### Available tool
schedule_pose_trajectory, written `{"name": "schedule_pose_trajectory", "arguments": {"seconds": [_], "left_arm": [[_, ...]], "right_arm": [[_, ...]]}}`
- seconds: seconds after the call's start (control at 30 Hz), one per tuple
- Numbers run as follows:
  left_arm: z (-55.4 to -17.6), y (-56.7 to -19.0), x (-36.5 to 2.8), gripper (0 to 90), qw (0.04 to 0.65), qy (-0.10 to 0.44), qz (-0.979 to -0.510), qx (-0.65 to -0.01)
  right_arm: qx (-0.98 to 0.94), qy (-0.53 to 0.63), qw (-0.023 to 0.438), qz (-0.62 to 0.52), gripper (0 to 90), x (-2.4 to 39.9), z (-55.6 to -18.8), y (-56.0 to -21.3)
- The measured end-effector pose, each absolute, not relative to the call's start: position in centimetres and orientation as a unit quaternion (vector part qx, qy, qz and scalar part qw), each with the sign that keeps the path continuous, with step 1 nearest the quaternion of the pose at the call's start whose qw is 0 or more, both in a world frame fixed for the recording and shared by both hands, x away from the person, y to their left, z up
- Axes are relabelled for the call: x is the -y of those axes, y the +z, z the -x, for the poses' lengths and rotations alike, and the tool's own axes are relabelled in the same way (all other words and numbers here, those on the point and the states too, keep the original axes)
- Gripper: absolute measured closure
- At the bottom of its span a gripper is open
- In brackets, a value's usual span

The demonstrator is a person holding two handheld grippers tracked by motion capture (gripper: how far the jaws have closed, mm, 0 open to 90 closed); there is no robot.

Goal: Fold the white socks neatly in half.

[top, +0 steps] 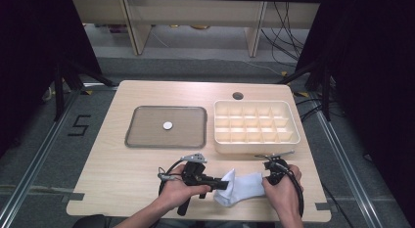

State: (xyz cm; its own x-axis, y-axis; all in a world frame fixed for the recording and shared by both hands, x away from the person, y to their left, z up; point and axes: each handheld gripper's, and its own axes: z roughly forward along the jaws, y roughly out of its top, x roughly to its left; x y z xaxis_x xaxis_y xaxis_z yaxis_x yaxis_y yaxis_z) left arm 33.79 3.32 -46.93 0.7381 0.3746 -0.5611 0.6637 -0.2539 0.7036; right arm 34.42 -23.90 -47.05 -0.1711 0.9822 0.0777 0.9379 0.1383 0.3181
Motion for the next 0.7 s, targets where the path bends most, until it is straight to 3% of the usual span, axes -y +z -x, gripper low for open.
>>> {"name": "schedule_pose_trajectory", "arguments": {"seconds": [0.7], "left_arm": [[-34.3,-47.3,-3.0,82.2,0.507,-0.134,-0.780,-0.342]], "right_arm": [[-0.760,0.153,0.061,-0.628,88.5,22.3,-34.3,-47.2]]}}
